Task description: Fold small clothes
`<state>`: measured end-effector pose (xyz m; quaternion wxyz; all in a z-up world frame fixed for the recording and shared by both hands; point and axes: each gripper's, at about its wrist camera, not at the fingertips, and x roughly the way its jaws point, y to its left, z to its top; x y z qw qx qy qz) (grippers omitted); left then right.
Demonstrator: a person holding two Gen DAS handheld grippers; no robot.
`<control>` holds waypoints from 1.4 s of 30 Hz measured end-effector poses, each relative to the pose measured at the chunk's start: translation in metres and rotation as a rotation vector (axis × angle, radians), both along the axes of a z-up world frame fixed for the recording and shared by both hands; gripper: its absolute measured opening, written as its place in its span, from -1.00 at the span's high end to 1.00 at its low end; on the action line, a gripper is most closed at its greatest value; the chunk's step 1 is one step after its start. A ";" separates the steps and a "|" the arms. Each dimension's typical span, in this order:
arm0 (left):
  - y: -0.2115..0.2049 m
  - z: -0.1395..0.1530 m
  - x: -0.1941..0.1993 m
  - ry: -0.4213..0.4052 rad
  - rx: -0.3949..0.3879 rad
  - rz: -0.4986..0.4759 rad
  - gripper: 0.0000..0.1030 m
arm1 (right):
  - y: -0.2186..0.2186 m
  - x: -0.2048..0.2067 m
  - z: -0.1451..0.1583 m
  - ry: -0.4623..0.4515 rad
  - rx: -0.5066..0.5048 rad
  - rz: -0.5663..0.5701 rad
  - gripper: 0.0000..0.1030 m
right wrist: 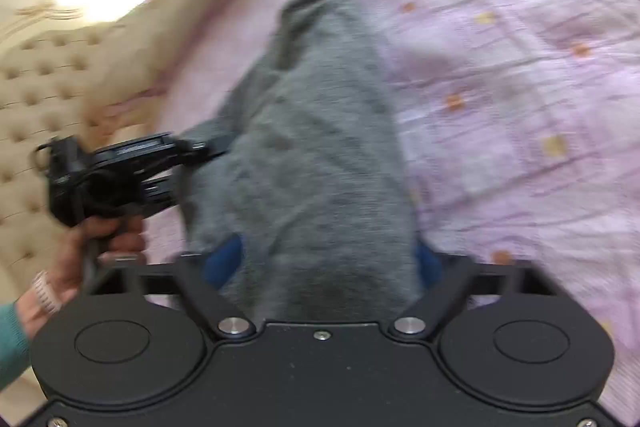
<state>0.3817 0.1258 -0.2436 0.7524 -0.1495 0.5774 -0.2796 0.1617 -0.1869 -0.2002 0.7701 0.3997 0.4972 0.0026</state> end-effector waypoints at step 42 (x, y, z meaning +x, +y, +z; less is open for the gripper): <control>-0.098 0.075 -0.254 -0.336 0.359 0.069 0.03 | -0.097 -0.249 0.082 -0.060 -0.273 0.097 -0.45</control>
